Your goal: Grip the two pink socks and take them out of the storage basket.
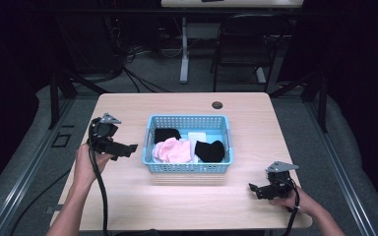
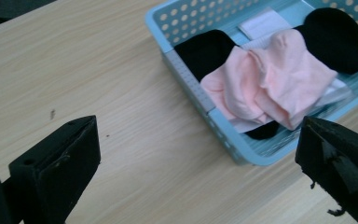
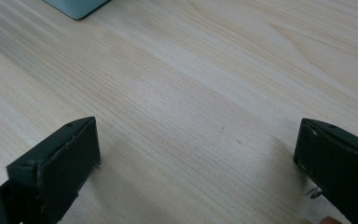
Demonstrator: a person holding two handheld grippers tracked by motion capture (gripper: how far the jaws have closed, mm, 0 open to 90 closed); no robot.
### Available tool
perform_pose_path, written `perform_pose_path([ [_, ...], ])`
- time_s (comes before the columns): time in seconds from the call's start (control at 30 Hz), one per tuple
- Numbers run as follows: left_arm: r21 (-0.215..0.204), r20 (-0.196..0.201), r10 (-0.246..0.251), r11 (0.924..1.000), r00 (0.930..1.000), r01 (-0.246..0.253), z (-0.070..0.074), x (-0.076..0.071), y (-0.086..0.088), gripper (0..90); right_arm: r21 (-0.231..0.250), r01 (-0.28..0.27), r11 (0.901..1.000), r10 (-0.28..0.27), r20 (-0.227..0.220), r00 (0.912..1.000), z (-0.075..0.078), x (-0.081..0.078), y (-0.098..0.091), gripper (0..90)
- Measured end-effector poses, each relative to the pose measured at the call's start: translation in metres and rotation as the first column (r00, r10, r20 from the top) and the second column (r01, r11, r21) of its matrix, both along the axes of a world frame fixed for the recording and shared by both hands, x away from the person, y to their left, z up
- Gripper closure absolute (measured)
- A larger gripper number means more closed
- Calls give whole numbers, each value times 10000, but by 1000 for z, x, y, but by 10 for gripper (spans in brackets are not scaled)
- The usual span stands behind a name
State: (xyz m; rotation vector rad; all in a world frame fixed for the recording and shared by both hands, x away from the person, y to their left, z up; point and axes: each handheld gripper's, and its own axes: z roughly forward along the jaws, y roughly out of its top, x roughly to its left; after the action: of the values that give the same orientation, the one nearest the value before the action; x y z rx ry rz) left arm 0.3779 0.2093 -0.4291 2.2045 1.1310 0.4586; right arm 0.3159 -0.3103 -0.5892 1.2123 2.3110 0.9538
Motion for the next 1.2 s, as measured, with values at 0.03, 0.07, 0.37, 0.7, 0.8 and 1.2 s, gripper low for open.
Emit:
perform_pose_path([
  [0.03, 0, 0, 0, 10000, 10000, 0, 0, 0, 0, 0, 0, 0, 10000, 0, 0, 10000, 0, 0, 0, 0],
  [0.07, 31, -106, -179, 9998, 9998, 180, 0, 3, -8, 0, 9, 2, 10000, -2, 1, 10000, 0, 0, 0, 0],
  [0.37, 177, -320, -1077, 9940, 9937, 1083, -3, 13, -50, 0, -17, -29, 10000, 29, -21, 10000, 0, 0, 0, 0],
  [0.7, 600, -838, -1393, 9877, 9867, 1446, -16, 27, -91, 60, -9, -3, 10000, 3, -3, 10000, 0, 0, 0, 0],
  [0.8, 769, -1098, -1564, 9832, 9816, 1652, -22, 30, -104, 88, 3, -17, 10000, 17, -8, 10000, 0, 0, 0, 0],
  [1.2, 1416, -2293, -1282, 9764, 9649, 1633, -55, 46, -145, 219, -21, -29, 10000, 29, -11, 10000, 0, 0, 0, 0],
])
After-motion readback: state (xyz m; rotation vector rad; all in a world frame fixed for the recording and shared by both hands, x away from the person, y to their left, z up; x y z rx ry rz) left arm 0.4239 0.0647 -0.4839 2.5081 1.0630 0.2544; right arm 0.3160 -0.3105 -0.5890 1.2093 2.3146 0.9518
